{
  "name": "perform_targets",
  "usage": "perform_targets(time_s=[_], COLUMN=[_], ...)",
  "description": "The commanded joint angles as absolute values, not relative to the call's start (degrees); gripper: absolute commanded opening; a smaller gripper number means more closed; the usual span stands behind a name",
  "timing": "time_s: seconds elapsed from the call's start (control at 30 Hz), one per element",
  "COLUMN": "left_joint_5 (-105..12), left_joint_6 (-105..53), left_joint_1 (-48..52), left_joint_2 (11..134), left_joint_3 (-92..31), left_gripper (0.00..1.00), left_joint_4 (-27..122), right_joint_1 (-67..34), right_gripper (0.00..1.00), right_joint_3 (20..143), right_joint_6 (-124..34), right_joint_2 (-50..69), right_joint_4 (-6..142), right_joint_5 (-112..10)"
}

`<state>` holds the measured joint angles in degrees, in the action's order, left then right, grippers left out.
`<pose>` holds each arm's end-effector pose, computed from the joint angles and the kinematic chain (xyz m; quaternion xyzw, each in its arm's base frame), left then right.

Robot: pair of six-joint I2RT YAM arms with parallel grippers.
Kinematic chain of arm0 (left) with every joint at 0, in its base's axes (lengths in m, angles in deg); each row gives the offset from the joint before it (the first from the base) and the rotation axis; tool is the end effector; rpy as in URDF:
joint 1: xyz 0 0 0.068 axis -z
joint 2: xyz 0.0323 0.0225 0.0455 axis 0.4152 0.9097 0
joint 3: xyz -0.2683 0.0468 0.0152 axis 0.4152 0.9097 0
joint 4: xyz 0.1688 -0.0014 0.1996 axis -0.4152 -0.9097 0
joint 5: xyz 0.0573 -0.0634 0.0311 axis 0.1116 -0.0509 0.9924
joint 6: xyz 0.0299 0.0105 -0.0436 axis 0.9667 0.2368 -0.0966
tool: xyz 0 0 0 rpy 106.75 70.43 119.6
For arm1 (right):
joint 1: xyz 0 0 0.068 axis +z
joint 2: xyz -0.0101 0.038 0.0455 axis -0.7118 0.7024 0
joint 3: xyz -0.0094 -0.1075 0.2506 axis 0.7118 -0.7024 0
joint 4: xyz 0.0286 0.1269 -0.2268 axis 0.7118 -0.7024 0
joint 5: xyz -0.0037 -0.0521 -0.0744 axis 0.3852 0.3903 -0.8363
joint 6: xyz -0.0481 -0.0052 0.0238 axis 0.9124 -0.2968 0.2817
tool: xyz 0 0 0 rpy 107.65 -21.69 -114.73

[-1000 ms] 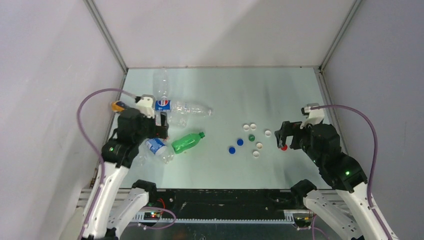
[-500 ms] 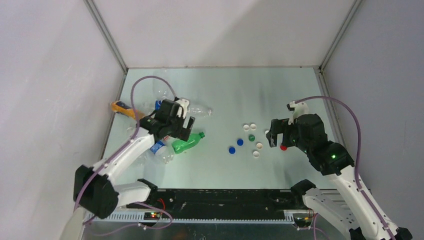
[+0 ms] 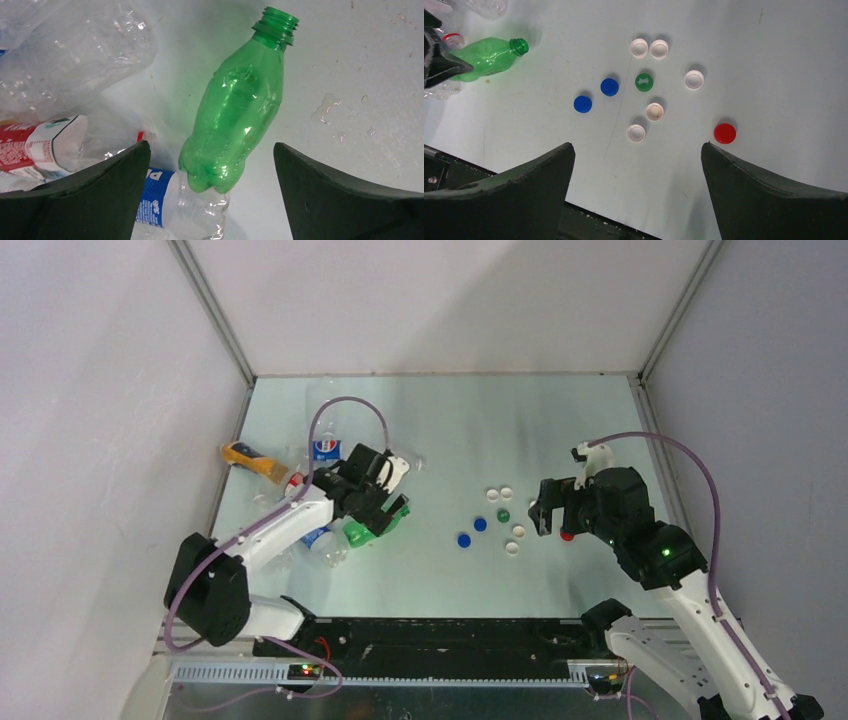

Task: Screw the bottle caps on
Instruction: Pick up the plastic bottle at the center of the board.

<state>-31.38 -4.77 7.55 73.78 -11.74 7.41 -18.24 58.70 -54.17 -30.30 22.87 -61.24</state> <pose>0.2238 -0.1354 0.2319 0.3315 0.9095 0.0082 0.2506 0.1256 0.0627 0.3317 -0.0759 0.8831 0.1553 0.4361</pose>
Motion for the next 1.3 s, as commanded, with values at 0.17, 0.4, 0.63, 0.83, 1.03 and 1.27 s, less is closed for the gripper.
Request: perform_targets(time_s=[0.17,0.4,0.63,0.83,1.03,1.27], left_joint_5=[-28.87,-28.04,-27.84,-28.16,-31.22,-37.44], left_joint_6=[-1.0,0.15,0.21,-0.19,-2.47,-7.17], left_joint_1=[10.35,10.97,12.5,13.64,14.0,14.07], left_joint_2=[80.12,81.68,84.49,81.98,73.02,55.46], left_joint_3=[-10.89,-8.35,-8.24,-7.71,-6.46,-2.29], left_gripper=[0.98,0.93,0.83,0.68,0.58,0.48], left_joint_4=[9.64,11.04,10.81,11.22,13.76,21.91], right_joint_1=[-18.79,-18.91,-19.21,-20.63,-22.48,-23.05], right_gripper=[0.99,0.99,0.99,0.99,0.99,0.99], right_joint_3=[57.06,56.78,55.56,55.43,55.32,53.43], right_joint_6=[-54.93,-54.85,-55.4,-57.83,-63.27,-60.81], right_joint_2=[-29.11,-27.82,-27.78,-27.43,-31.28,-30.86], right_joint_4=[26.61,27.37,28.3,28.41,30.4,32.43], right_joint_5=[-59.72,-57.92,-57.77,-58.78,-57.67,-56.76])
